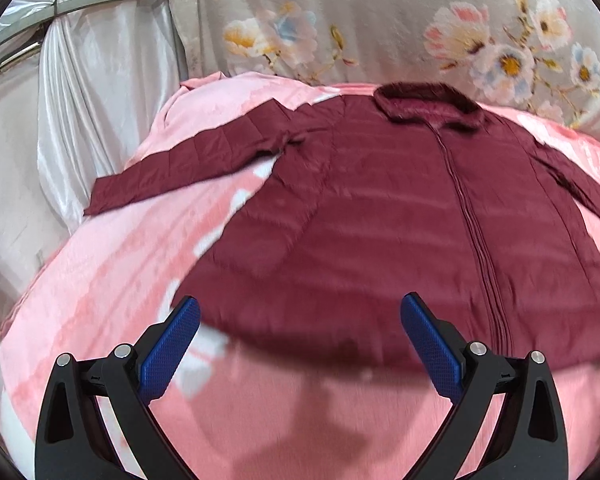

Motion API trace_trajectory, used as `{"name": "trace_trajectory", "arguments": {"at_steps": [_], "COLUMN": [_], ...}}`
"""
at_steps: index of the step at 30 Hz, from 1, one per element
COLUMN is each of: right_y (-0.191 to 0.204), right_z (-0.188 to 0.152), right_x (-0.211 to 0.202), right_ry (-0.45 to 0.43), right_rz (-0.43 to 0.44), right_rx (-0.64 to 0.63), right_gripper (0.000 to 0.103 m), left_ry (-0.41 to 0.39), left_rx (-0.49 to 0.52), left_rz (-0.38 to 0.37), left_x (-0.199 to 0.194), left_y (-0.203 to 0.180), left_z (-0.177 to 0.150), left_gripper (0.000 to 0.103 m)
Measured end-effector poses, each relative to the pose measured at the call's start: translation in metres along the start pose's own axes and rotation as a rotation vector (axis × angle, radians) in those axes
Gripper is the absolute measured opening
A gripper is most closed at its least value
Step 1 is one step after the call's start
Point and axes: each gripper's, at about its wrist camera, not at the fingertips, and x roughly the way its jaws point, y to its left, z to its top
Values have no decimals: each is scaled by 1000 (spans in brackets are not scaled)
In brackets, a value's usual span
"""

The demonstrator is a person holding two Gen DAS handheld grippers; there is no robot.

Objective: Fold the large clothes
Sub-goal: 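Grasp the jacket sleeve cuff with the right gripper and lift it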

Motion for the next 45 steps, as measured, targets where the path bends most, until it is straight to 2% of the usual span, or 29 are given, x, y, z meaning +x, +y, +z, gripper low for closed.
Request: {"name": "trace_trajectory", "arguments": {"at_steps": [6, 9, 12, 18, 20, 21, 22, 23, 24, 25, 26, 27, 28, 30, 33, 37, 42, 45], "right_y": [-97, -138, -178, -218, -227, -228, -229, -229, -228, -225, -221, -214, -205, -180, -105, 2, 144, 204], "right_z": [61, 79, 94, 104, 107, 110, 112, 116, 118, 123, 128, 136, 142, 154, 180, 190, 164, 133], "right_x": [44, 58, 76, 112, 123, 126, 127, 130, 132, 137, 141, 144, 142, 135, 112, 86, 75, 80], "right_ry": [-64, -102, -130, -110, -102, -113, -120, -113, -106, -99, -91, -88, -104, -144, -216, -245, -177, -115], "right_rz": [-66, -113, -174, -194, -196, -200, -195, -184, -175, -158, -141, -121, -100, -59, 79, 253, 469, 541], "right_rx": [232, 324, 401, 496, 519, 527, 526, 523, 518, 510, 503, 496, 487, 448, 311, 110, -122, -217], "right_gripper": [98, 98, 98, 98, 95, 90, 76, 70, 59, 42, 32, 15, 10, 8, 7, 7, 7, 7], "left_ry": [9, 24, 37, 53, 61, 67, 74, 81, 86, 89, 93, 97, 99, 106, 98, 87, 109, 115], "left_rx": [-23, -54, -73, -108, -117, -122, -129, -135, -141, -143, -144, -146, -149, -157, -167, -180, -198, -220], "left_rz": [-14, -13, 20, 61, 66, 68, 67, 66, 65, 65, 65, 67, 69, 68, 85, 105, 85, 65], "left_x": [33, 54, 75, 102, 108, 111, 114, 116, 118, 120, 121, 122, 123, 123, 121, 120, 125, 128], "left_y": [10, 18, 26, 40, 42, 43, 44, 45, 45, 45, 46, 47, 48, 52, 57, 66, 73, 78], "left_z": [38, 52, 60, 58, 55, 54, 53, 52, 51, 51, 51, 51, 51, 52, 52, 50, 42, 37], "left_gripper": [98, 98, 98, 98, 98, 98, 98, 98, 98, 98, 98, 98, 98, 98, 98, 98, 98, 98]}}
